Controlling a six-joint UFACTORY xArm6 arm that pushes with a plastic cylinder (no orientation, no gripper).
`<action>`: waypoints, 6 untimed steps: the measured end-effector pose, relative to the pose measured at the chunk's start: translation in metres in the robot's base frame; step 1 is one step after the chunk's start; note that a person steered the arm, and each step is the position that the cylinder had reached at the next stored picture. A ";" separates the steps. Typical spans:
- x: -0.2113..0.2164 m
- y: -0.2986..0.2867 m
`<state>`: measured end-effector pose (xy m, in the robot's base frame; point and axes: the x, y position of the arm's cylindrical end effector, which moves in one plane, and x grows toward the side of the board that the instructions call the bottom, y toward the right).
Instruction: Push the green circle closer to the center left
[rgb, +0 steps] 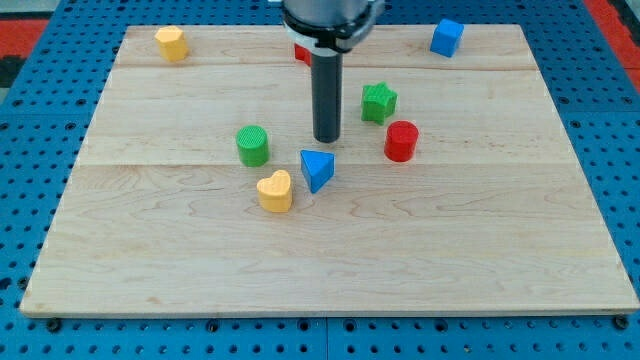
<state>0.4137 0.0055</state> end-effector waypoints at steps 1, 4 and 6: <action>0.017 -0.077; -0.017 -0.111; -0.043 -0.173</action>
